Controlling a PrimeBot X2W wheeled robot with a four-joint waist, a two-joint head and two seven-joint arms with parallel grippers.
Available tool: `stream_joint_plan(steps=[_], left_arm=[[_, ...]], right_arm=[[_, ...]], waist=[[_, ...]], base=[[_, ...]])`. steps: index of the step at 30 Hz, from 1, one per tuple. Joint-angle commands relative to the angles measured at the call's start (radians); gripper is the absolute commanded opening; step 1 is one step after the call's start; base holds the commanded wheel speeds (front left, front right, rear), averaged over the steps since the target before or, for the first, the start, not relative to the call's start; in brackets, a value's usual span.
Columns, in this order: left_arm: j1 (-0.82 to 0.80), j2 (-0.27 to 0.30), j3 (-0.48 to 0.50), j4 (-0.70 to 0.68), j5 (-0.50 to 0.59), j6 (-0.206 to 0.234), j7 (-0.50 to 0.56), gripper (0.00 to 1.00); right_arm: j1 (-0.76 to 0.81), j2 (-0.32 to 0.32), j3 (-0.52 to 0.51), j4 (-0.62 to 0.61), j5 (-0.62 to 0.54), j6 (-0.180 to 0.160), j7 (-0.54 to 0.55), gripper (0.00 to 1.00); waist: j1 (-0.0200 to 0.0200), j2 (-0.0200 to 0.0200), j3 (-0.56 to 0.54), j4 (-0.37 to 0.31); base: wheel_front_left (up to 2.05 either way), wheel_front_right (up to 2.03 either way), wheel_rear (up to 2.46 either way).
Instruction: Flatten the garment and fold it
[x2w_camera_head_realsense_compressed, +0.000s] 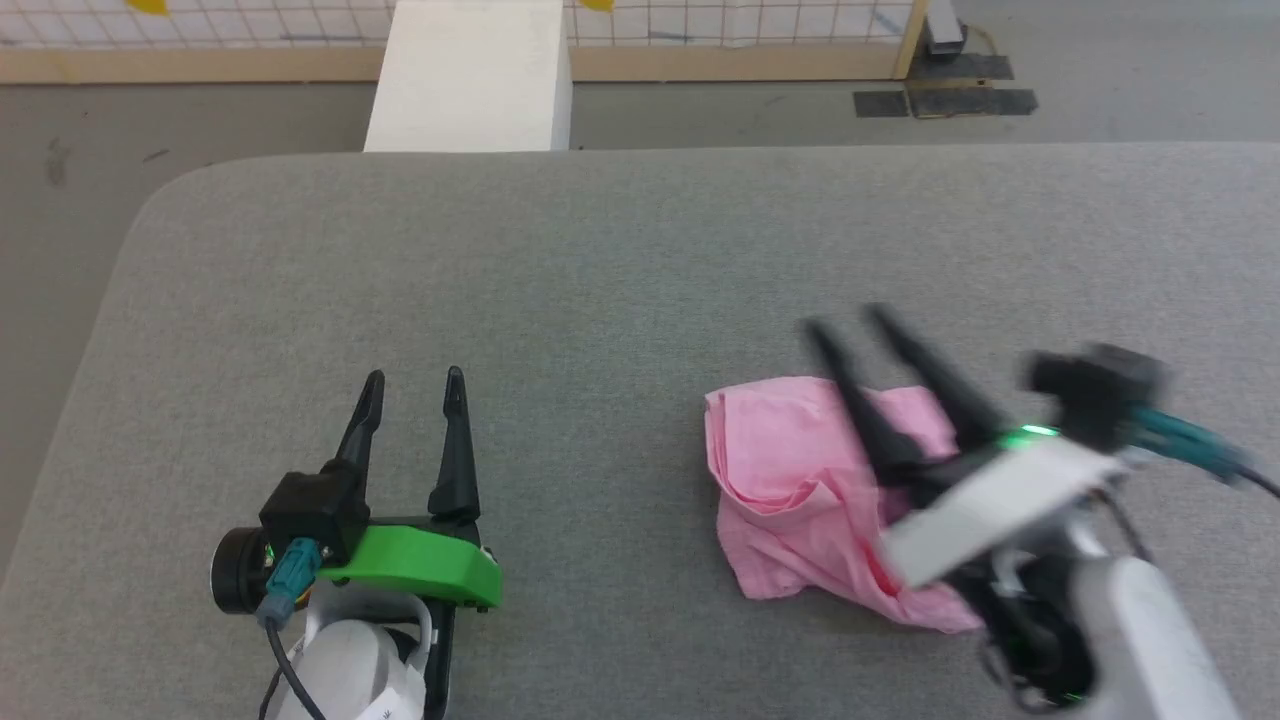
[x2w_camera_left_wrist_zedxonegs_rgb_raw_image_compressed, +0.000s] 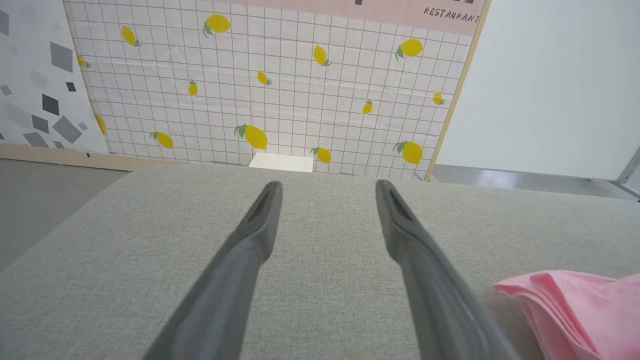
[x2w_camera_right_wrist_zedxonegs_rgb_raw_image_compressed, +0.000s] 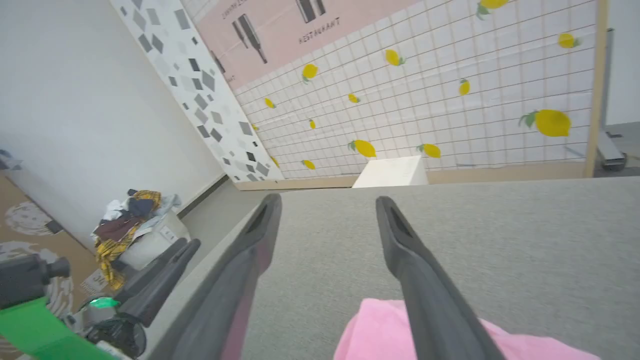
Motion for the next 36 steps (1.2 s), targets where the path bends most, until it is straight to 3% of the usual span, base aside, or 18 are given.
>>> stream_joint_plan(steps=[1, 6, 11, 16, 25, 26, 27, 28, 29, 30, 36], left_arm=[[0.006, -0.002, 0.002, -0.003, 0.006, 0.000, -0.004, 1.00], [0.007, -0.002, 0.013, -0.010, 0.013, -0.003, -0.004, 1.00], [0.002, -0.002, 0.015, -0.014, 0.018, -0.006, -0.004, 1.00], [-0.005, -0.002, 0.012, -0.012, 0.017, -0.006, -0.004, 1.00], [-0.004, -0.002, 0.005, -0.005, 0.013, -0.004, -0.004, 1.00], [-0.003, -0.002, 0.004, -0.005, 0.012, -0.003, -0.004, 1.00], [-0.002, -0.002, 0.002, -0.004, 0.010, -0.003, -0.004, 1.00], [-0.002, -0.002, 0.001, -0.003, 0.010, -0.004, -0.004, 1.00], [-0.002, -0.002, 0.000, -0.002, 0.008, -0.003, -0.004, 1.00], [-0.002, -0.002, 0.000, -0.002, 0.007, -0.002, -0.004, 1.00], [0.005, -0.002, 0.003, -0.006, 0.003, 0.006, -0.004, 1.00]], right_arm=[[0.037, -0.002, -0.047, -0.006, 0.003, -0.001, -0.046, 1.00], [0.113, -0.002, -0.258, 0.064, -0.032, -0.001, -0.191, 1.00], [0.136, -0.002, -0.313, 0.194, -0.063, -0.001, -0.213, 1.00], [0.117, -0.002, -0.280, 0.328, -0.055, -0.001, -0.079, 1.00], [0.045, -0.002, -0.249, 0.441, -0.083, -0.001, 0.260, 0.99], [0.038, -0.002, -0.246, 0.442, -0.086, -0.001, 0.297, 0.82], [0.033, -0.002, -0.247, 0.441, -0.094, -0.001, 0.330, 0.45], [0.030, -0.002, -0.243, 0.439, -0.103, -0.001, 0.355, 0.33], [0.026, -0.002, -0.239, 0.429, -0.118, -0.001, 0.378, 0.04], [0.023, -0.002, -0.237, 0.416, -0.129, -0.001, 0.388, 0.00], [0.018, -0.005, -0.177, 0.293, -0.247, -0.001, 0.400, 0.00]], waist=[[0.0000, 0.0000, -0.009, -0.013], [0.0000, 0.0000, -0.010, -0.028], [0.0000, 0.0000, -0.004, -0.034], [0.0000, 0.0000, 0.003, -0.031], [0.0000, 0.0000, 0.002, -0.005], [0.0000, 0.0000, 0.002, -0.001], [0.0000, 0.0000, 0.001, 0.003], [0.0000, 0.0000, 0.000, 0.007], [0.0000, 0.0000, -0.002, 0.011], [0.0000, 0.0000, -0.003, 0.013], [0.0000, 0.0000, -0.008, 0.013]], base=[[0.00, 0.00, 0.00], [0.00, 0.00, 0.00], [0.00, 0.00, 0.00], [0.00, 0.00, 0.00], [0.00, 0.00, 0.00], [0.00, 0.00, 0.00], [0.00, 0.00, 0.00], [0.00, 0.00, 0.00], [0.00, 0.00, 0.00], [0.00, 0.00, 0.00], [0.00, 0.00, 0.00]])
